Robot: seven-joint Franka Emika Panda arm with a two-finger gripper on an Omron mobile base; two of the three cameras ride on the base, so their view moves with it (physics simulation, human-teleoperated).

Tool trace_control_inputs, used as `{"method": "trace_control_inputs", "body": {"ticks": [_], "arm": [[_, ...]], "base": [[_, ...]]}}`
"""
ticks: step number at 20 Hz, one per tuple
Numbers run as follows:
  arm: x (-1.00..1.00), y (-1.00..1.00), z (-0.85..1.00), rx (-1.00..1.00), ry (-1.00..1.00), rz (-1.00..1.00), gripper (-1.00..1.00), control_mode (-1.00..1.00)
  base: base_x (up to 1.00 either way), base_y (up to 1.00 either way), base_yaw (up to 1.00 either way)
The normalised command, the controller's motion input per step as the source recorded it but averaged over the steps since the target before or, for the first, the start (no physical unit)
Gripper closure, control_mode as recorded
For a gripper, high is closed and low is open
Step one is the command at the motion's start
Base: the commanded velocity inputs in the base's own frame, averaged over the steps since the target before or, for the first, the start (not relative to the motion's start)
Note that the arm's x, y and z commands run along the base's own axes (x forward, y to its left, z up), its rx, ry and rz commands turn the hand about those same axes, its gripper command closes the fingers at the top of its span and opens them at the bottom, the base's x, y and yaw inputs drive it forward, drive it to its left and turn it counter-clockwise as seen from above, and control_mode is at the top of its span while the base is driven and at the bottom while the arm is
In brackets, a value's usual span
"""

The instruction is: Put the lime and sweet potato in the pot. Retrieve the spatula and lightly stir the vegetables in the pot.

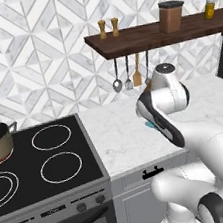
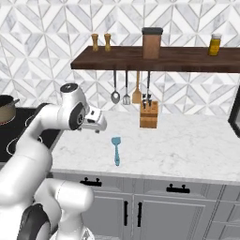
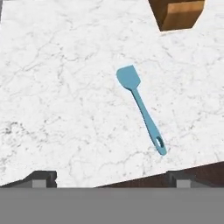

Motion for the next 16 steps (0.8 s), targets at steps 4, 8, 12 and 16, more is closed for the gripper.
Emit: {"method": "trace_control_inputs", "body": {"ticks": [4,8,12,16], "arm": [[0.0,-0.93,-0.79,0.0,0.28,-0.12,-1.0,-1.0],[0.0,-0.64,-0.71,0.0,0.25,-0.1,-1.0,-1.0],[0.07,-0.32,-0.81,0.0,0.2,-0.07,-1.0,-1.0],[0.03,-0.1,-0.64,0.0,0.06,-0.01,-1.0,-1.0]], "base": [[0.0,0.0,0.0],[0.0,0.0,0.0],[0.0,0.0,0.0],[0.0,0.0,0.0]]}}
